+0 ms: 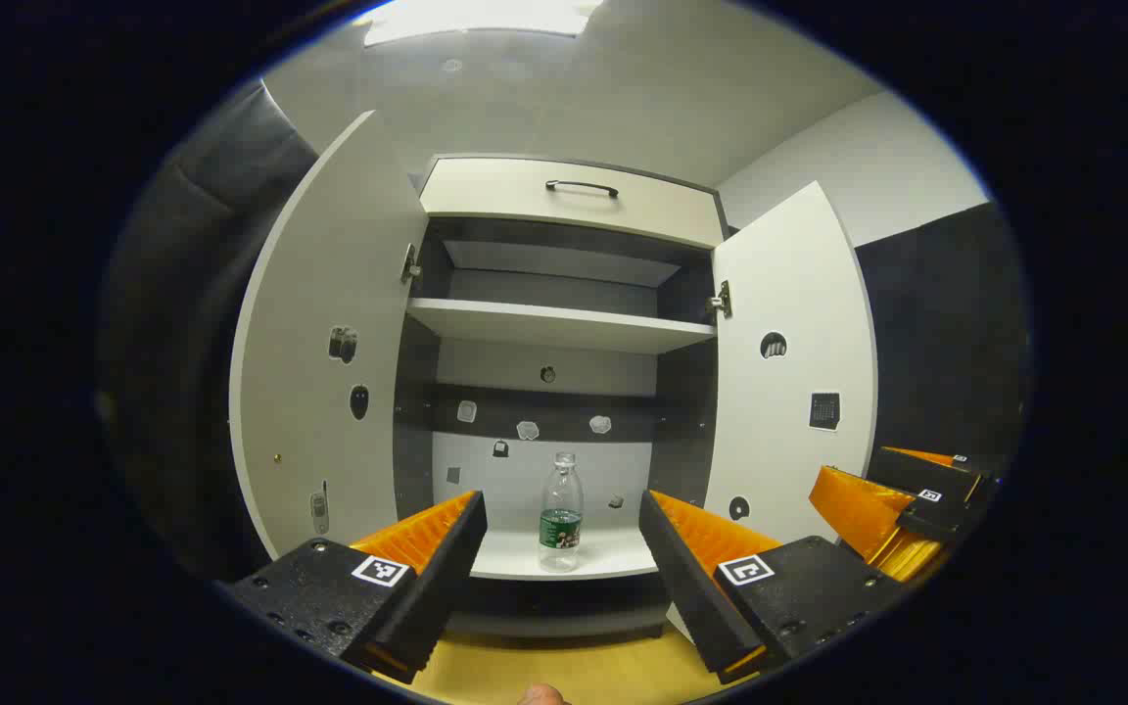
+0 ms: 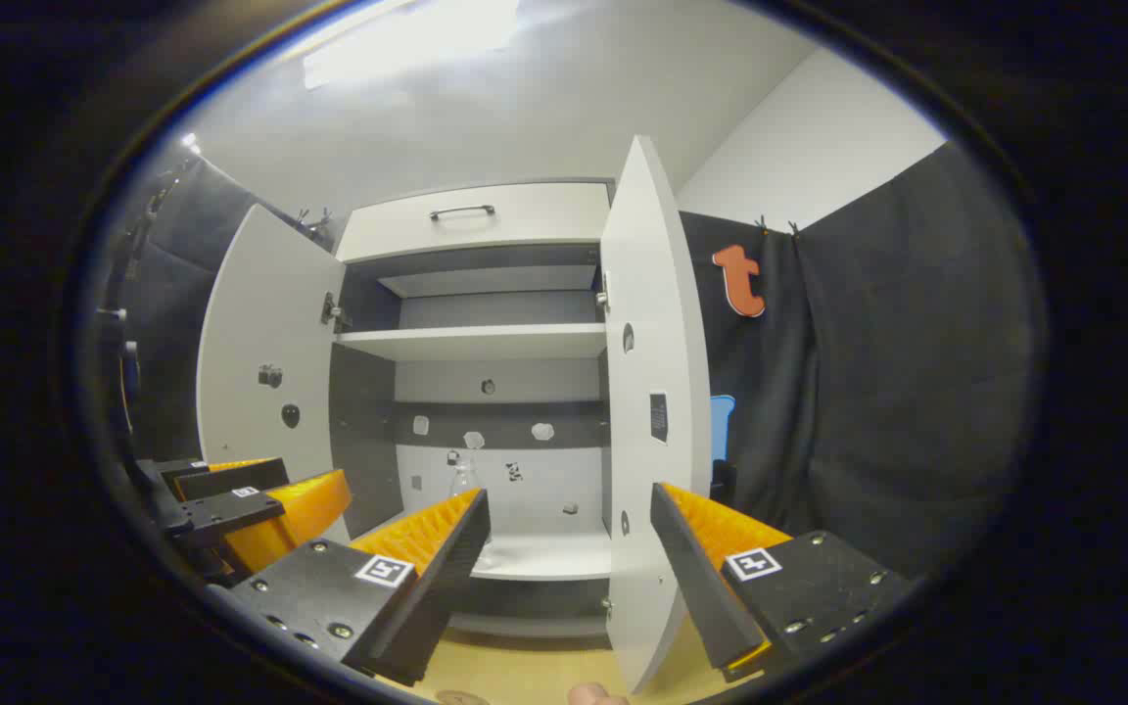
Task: Grasp the bottle in the cabinet with the left hand and place it on the coaster, then close the right door with the right hand and the left door with the left hand.
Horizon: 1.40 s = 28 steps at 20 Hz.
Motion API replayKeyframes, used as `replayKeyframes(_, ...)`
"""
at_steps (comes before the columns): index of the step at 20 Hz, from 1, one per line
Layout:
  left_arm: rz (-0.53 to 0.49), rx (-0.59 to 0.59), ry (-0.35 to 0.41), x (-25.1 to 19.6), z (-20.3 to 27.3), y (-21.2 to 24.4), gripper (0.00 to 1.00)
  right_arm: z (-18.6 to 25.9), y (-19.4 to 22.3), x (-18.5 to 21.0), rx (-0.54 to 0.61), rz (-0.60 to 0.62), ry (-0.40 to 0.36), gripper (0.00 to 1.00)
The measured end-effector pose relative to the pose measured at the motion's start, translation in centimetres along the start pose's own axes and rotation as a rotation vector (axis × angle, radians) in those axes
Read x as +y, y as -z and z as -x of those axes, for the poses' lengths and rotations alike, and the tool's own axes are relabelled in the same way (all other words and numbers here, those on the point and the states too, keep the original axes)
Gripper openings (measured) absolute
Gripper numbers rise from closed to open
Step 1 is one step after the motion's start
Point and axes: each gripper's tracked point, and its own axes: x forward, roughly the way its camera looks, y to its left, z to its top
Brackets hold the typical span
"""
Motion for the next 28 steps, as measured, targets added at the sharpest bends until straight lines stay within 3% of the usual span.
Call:
replayKeyframes(11, 0.002, 0.032, -0.002, -0.2, -0.1, 1.1, 0.99, 0.7, 0.2, -0.6, 0.009, 0.002, 0.009, 1.0)
replayKeyframes(17, 0.007, 0.054, 0.02, -0.5, -2.7, 2.7, 0.99, 1.0, -0.3, -1.8, -0.005, 0.013, 0.036, 1.0)
replayKeyframes(21, -0.007, 0.067, 0.034, -0.6, -7.0, 4.2, 0.99, 2.0, -0.7, -4.3, -0.021, 0.021, 0.107, 1.0)
replayKeyframes(28, -0.033, 0.106, 0.045, -0.4, -15.7, 7.1, 0.99, 4.3, -0.6, -11.0, -0.018, 0.073, 0.318, 1.0)
